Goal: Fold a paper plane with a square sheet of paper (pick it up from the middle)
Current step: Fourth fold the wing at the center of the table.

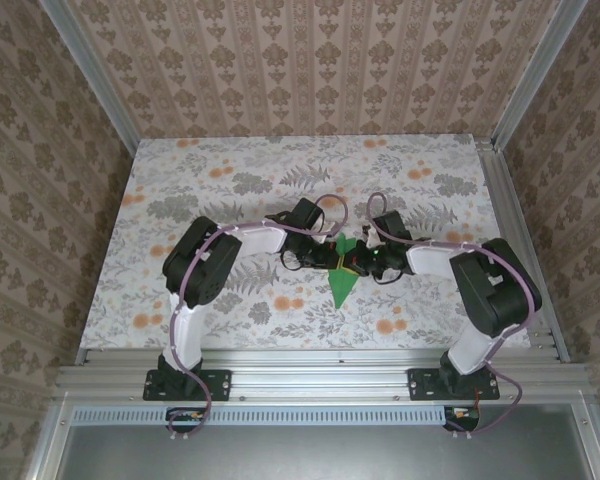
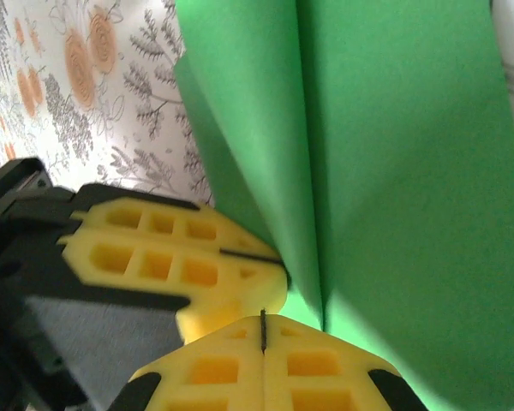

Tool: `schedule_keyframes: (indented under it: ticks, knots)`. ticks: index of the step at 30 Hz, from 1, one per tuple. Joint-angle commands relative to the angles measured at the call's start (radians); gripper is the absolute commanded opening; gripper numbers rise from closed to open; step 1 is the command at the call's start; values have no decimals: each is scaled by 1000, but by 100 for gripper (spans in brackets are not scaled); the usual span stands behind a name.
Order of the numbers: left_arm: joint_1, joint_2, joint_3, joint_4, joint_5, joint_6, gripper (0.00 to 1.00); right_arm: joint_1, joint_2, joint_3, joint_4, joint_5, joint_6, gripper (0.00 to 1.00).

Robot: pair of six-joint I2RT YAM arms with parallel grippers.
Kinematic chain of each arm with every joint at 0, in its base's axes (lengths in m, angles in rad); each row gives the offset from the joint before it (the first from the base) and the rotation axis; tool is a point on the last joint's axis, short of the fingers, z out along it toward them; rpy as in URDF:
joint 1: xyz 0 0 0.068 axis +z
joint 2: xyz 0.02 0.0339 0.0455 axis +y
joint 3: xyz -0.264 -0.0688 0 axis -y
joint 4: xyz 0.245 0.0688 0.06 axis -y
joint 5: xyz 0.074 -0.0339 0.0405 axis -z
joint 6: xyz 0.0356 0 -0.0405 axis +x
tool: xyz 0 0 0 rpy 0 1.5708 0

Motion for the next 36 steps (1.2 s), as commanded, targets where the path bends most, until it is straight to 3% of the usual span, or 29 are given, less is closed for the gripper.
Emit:
schedule_keyframes:
  ticks: [1, 8, 14, 23, 36]
  knots:
    - [6, 24, -27, -78, -124, 33, 0, -12, 47, 34, 16, -2, 0, 3]
    - [10, 13, -21, -58, -98, 19, 0, -12, 92, 43, 11, -14, -18, 3]
    - [10, -26, -6, -38, -63, -3, 0, -12, 112, 62, -94, 67, -58, 3]
    - [1, -174, -5, -57, -84, -27, 14, -8, 125, 47, -78, 61, -51, 3]
    - [-113, -217, -184, 125, -151, -151, 12, -5, 112, 23, -10, 18, -1, 3]
